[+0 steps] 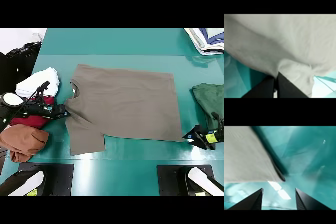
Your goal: Fold the shirts.
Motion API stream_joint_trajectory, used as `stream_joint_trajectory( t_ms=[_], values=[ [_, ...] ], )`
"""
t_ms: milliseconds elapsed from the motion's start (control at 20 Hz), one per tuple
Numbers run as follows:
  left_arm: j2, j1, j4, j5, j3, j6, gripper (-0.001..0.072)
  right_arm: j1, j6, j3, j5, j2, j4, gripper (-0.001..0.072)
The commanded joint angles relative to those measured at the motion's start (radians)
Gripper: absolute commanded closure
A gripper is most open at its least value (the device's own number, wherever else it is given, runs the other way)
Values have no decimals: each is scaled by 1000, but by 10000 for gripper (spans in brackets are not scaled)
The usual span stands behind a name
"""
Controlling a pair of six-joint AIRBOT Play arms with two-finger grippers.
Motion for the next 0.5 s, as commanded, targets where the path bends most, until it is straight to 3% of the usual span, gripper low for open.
stream_joint_trajectory(
  t_ms=[0,150,200,350,450],
  values=[
    [1,1,-1,14,10,3,681,-58,-36,-72,-71,-57,109,267],
    [1,1,-1,26,10,2,681,42,-34,-41,-106,-97,117,267],
    [1,1,-1,26,10,2,681,83,-25,-26,-112,-104,117,326],
    [1,1,3,17,11,3,682,178,-25,19,-107,-115,116,663],
    [24,1,25,20,19,1,683,224,-25,56,-93,-93,116,695]
  ],
)
